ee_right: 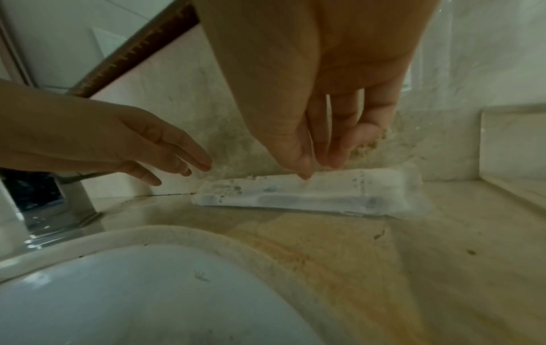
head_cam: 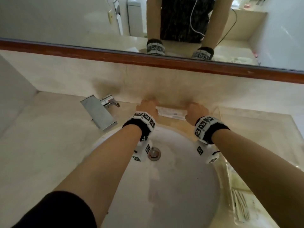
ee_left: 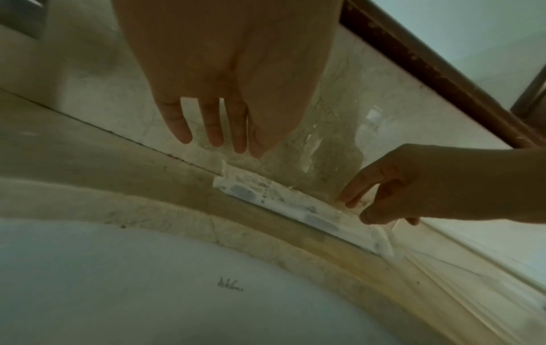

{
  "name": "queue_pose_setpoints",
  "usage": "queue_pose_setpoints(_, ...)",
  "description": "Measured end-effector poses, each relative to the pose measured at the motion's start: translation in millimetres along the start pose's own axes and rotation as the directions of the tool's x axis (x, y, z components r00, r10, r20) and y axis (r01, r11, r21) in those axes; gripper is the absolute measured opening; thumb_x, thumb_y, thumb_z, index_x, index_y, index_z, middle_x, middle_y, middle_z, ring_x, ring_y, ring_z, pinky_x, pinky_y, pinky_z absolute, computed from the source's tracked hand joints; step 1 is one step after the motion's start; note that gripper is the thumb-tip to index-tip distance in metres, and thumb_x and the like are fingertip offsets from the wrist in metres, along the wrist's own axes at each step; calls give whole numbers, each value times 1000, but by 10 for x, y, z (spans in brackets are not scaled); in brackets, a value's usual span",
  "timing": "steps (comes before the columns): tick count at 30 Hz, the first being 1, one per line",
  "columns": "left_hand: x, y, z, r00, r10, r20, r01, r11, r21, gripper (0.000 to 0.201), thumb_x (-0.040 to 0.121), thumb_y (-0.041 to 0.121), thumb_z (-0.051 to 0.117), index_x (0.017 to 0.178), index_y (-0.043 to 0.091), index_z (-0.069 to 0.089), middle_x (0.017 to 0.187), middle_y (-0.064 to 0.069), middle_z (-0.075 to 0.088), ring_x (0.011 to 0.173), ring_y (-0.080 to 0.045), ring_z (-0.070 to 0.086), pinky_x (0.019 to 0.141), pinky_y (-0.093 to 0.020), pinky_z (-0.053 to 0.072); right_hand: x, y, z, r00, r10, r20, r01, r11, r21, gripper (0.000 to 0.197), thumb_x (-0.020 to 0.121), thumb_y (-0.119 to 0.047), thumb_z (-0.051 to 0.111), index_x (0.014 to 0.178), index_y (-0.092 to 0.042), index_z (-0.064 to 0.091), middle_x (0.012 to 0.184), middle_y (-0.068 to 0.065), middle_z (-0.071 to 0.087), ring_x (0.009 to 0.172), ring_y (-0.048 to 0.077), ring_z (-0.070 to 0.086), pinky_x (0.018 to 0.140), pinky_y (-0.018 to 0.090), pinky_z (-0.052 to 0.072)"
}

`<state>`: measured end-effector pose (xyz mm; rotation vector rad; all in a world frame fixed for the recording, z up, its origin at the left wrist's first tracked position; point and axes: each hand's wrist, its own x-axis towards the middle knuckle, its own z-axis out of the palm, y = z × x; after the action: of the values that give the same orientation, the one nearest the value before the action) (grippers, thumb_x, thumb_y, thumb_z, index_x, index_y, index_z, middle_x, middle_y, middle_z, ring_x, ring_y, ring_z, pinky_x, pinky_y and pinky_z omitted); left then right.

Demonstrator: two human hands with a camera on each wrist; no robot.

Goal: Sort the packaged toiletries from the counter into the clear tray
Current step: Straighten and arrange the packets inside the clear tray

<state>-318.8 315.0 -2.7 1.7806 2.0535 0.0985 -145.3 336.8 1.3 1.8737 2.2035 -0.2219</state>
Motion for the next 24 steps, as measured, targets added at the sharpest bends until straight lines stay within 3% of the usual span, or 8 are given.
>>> queue_pose_setpoints(3, 101, 8, 60, 999, 22, 37, -24, 998, 51, 36, 98, 14, 43, 133, 13, 52, 136, -15, 50, 125, -32, 47, 105, -47, 41, 100, -22, 65, 1000, 11, 1, -11, 1000, 9, 22, 96, -11, 47, 108, -4, 63, 105, 15, 67, 95, 34, 64, 73, 36, 48)
queue_pose_setpoints(6, 172, 5, 106, 996, 81, 26, -82, 995, 51, 37, 95, 8, 45, 130, 18, 54, 133, -9, 56, 125, -30, 49, 105, -48, 42, 184, -39, 146, 1000, -7, -26, 7, 1000, 11, 26, 97, -14, 44, 112, -11, 66, 105, 13, 68, 95, 32, 65, 71, 34, 47)
queue_pose_setpoints(10, 227, -11, 133, 998, 63, -1, -63, 996, 61, 37, 95, 8, 43, 124, 26, 60, 129, -2, 57, 126, -27, 46, 103, -50, 34, 229, -45, 217, 998, -20, -53, 20, 1000, -1, 26, 97, -13, 44, 100, -8, 69, 95, 13, 70, 87, 32, 66, 65, 31, 43)
queue_pose_setpoints(14, 222, -53, 155, 993, 80, -82, -78, 996, 35, 26, 91, 10, 48, 89, 24, 70, 104, -3, 62, 114, -28, 50, 89, -42, 33, 200, -26, 270, 994, -60, -88, 62, 998, 20, 25, 98, -14, 43, 103, -9, 67, 98, 14, 69, 92, 33, 64, 65, 32, 42)
queue_pose_setpoints(19, 106, -26, 110, 984, 126, -129, -117, 990, 79, 25, 92, 14, 48, 92, 21, 72, 99, -2, 64, 117, -26, 45, 89, -41, 31, 83, 6, 200, 981, -108, -159, 123, 989, 84, 26, 98, -13, 41, 110, -10, 64, 106, 12, 67, 94, 34, 64, 70, 34, 47)
queue_pose_setpoints(24, -137, 120, -29, 964, 156, -216, -129, 982, 135, 26, 93, 12, 43, 96, 18, 68, 109, -3, 61, 116, -24, 42, 91, -41, 31, -132, 89, 9, 949, -130, -288, 179, 972, 150, 26, 98, -13, 41, 111, -8, 63, 113, 11, 61, 95, 34, 63, 73, 36, 47)
